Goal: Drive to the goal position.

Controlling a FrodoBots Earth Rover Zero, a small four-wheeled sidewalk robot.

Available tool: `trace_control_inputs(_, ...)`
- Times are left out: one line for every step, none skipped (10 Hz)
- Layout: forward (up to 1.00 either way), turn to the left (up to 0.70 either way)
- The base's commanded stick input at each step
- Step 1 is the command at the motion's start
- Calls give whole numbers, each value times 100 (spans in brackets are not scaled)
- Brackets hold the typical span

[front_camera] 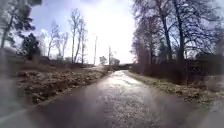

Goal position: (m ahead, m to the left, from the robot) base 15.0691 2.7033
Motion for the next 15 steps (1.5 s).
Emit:
trace_control_inputs(85,0)
trace_control_inputs(85,0)
trace_control_inputs(85,0)
trace_control_inputs(85,0)
trace_control_inputs(85,0)
trace_control_inputs(85,0)
trace_control_inputs(85,0)
trace_control_inputs(85,0)
trace_control_inputs(85,0)
trace_control_inputs(85,0)
trace_control_inputs(85,0)
trace_control_inputs(85,0)
trace_control_inputs(85,0)
trace_control_inputs(85,0)
trace_control_inputs(85,0)
